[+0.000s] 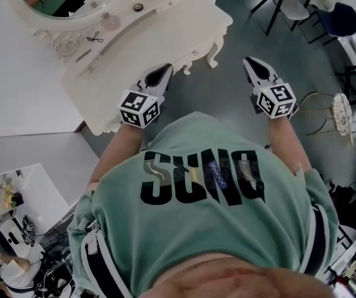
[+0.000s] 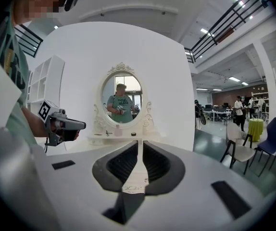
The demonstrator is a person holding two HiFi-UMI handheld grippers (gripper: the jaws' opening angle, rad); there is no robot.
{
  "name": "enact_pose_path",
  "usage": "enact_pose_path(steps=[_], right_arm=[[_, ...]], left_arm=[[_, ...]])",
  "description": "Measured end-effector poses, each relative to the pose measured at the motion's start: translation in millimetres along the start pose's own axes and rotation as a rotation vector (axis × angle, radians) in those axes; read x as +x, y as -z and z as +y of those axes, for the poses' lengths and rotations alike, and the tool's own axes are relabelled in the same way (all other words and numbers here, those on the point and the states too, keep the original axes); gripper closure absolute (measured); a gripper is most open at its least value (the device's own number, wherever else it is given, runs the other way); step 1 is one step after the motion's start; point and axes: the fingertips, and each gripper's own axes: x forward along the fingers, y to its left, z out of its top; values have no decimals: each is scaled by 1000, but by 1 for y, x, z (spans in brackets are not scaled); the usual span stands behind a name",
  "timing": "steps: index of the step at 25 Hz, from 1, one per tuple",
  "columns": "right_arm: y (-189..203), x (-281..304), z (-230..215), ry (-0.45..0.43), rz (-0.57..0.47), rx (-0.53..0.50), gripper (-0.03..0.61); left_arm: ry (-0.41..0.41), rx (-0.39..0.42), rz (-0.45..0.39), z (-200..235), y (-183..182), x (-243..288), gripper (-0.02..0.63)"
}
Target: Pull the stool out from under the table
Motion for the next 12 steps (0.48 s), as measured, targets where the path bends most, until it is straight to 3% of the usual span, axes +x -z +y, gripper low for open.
enact_pose_path(steps=[3, 9, 12], right_arm=[[-5, 7, 0, -38, -13, -1, 479], [-10, 21, -3, -110, -33, 1, 347], [-8, 34, -3, -131, -23, -11, 318]], left_arm=[[-17, -9, -10, 4, 1, 0, 591], [-21, -16, -16, 6, 6, 3, 398], [-28, -34, -14, 13, 11, 2, 348]])
